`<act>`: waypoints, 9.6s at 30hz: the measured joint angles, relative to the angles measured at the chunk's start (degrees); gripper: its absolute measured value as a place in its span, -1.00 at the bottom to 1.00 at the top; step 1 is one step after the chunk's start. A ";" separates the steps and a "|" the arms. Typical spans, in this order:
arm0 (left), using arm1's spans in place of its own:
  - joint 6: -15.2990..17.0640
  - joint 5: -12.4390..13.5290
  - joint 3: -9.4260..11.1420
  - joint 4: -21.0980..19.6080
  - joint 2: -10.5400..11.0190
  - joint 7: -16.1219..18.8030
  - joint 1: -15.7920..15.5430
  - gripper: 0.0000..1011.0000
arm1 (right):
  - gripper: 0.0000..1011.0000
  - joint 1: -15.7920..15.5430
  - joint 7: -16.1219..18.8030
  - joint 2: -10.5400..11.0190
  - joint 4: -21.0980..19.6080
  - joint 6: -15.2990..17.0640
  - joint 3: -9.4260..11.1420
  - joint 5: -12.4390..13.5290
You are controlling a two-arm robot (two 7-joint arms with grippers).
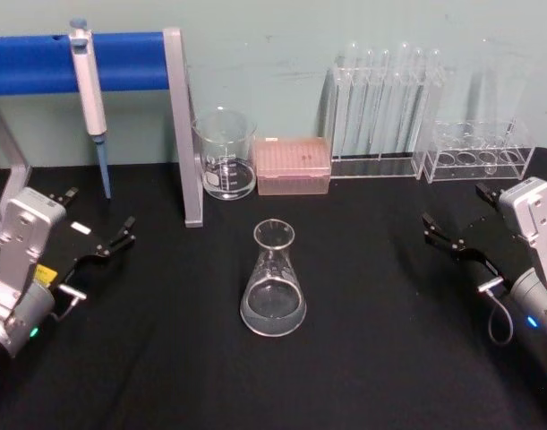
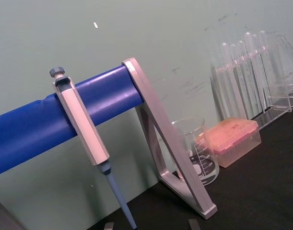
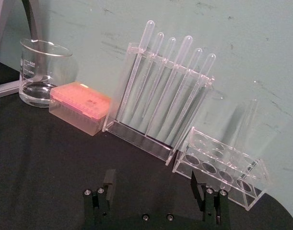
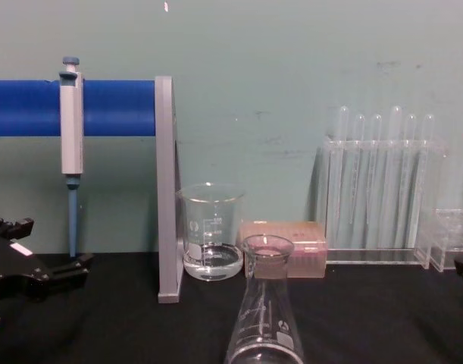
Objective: Grasp the erlenmeyer flask with one hand, shake it three times, then place it back.
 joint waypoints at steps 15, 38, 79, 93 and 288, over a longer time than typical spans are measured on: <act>0.00 0.00 0.00 0.00 0.00 0.00 0.00 0.98 | 0.98 0.00 0.00 0.00 0.00 0.00 0.00 0.00; 0.00 0.00 0.00 0.00 0.00 0.00 0.00 0.98 | 0.98 -2.58 8.88 -0.01 -2.58 -1.17 5.78 7.37; 0.00 0.00 0.00 0.00 0.00 0.00 0.00 0.98 | 0.98 1.07 41.07 -0.91 -3.58 -1.51 1.86 13.63; 0.00 0.00 0.00 0.00 0.00 0.00 0.00 0.98 | 0.98 6.41 45.72 -3.21 1.33 -1.84 -2.28 13.35; 0.00 0.00 0.00 0.00 0.00 0.00 0.00 0.98 | -0.11 5.52 23.13 -11.30 -8.07 4.91 5.53 9.48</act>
